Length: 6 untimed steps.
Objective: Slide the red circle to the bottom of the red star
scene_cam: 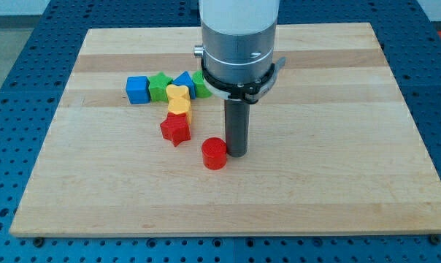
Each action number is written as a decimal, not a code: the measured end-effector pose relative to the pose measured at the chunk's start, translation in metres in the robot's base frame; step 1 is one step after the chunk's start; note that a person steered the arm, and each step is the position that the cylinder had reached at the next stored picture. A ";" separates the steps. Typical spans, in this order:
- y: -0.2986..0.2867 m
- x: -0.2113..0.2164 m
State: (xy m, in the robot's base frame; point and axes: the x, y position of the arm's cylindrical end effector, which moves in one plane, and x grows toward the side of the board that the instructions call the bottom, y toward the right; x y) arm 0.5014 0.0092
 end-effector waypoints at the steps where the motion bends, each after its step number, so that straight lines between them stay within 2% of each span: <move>1: 0.031 0.001; 3: 0.063 0.013; 5: 0.023 0.032; 6: 0.005 0.024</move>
State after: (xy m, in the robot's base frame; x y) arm 0.5253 0.0143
